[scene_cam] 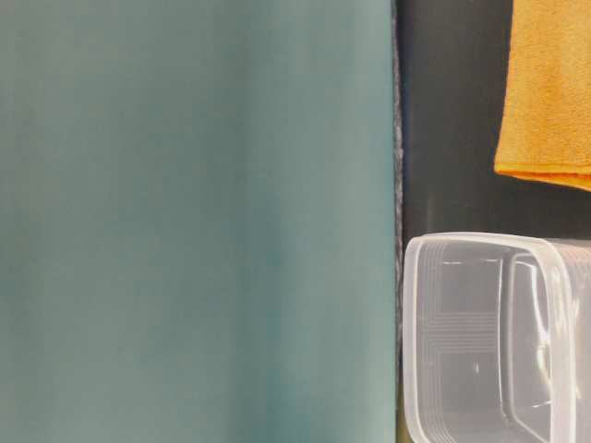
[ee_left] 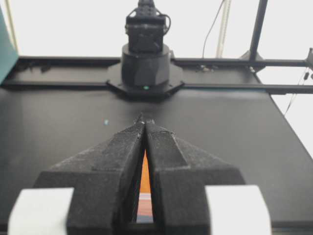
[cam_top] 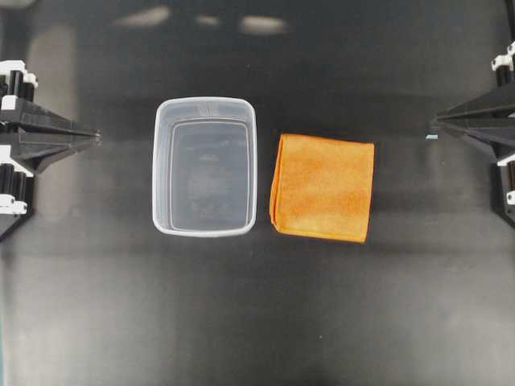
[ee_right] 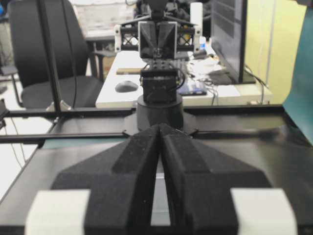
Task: Place the orange towel into the container with the left arm.
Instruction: 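Move the left gripper over the container toward the orange towel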
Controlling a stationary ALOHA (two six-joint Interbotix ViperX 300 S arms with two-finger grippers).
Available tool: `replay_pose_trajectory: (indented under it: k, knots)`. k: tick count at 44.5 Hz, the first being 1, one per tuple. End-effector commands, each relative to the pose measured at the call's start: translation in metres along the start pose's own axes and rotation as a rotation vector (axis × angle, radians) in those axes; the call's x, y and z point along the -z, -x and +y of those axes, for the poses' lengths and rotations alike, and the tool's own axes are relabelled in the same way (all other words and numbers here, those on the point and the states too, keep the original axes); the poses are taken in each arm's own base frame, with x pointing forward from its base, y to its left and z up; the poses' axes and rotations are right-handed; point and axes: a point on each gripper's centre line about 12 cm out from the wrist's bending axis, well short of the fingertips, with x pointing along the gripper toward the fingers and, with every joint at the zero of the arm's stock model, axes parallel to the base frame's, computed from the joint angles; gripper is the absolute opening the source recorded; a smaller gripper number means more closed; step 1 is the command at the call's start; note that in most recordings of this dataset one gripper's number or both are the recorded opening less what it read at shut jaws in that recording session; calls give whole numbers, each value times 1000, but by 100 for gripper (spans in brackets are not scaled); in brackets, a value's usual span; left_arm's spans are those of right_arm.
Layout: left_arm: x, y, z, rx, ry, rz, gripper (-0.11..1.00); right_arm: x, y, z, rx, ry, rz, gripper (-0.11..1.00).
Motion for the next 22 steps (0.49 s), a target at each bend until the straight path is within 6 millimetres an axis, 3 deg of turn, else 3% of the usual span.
replay_pose_trajectory:
  k: [1,13,22]
  knots:
    - [-18,-17,-1,9,-6,15,6,-5,-2,-1,7,-12,-12,1]
    - [-26,-80,-3,11,6,229,1,14,9,-4,21,-20,176,1]
    - [-10,-138,-4,8,-1,437,1,20,25,-7,43,-20,248,1]
